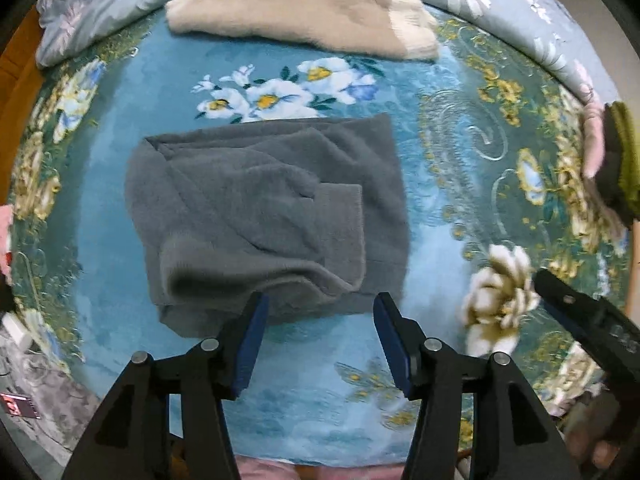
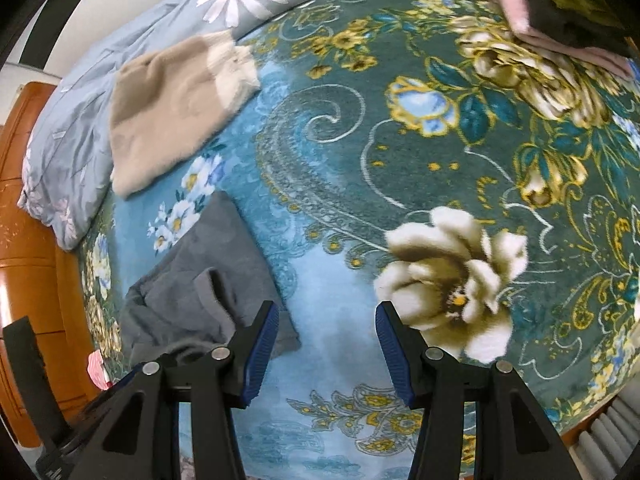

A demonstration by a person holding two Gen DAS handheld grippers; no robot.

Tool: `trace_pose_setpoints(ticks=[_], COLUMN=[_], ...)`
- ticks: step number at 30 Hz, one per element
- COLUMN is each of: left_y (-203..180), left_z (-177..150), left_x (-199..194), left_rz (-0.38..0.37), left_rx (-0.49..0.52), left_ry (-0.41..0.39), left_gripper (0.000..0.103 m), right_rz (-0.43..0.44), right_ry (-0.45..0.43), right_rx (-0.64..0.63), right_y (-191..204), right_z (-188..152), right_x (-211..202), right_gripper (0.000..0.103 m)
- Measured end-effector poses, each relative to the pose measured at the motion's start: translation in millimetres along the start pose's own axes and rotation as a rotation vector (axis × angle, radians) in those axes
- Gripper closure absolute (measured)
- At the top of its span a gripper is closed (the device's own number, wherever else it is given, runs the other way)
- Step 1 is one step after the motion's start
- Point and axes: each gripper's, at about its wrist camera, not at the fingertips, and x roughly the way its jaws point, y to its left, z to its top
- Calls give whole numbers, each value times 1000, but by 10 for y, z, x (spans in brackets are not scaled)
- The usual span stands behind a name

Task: Fold clothes
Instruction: 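Open both grippers and release the cuffs onto the sweatshirt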

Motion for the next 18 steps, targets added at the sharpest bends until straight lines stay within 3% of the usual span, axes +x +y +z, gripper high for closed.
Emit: trace_pose_setpoints(ticks=[4,7,13,18], left_y=[305,790,1963,2378], left_z=[-100,-190,-443,-592], left_x=[-262,-452,-386,-234], left_rz=[-108,-143,-137,-134], left_rx=[-71,-187,-556,-687], left_ry=[-55,-112,-98,-68], left_gripper=[47,47,46,46], right_rz=[20,53,128,172], right_ry=[18,46,128,189], right_rx=[-47,-97,-301,-503], right_y=[188,386,1087,1765], right_z=[25,57,-27,-277], right_x=[81,177,478,677], right_gripper=[49,49,43,37])
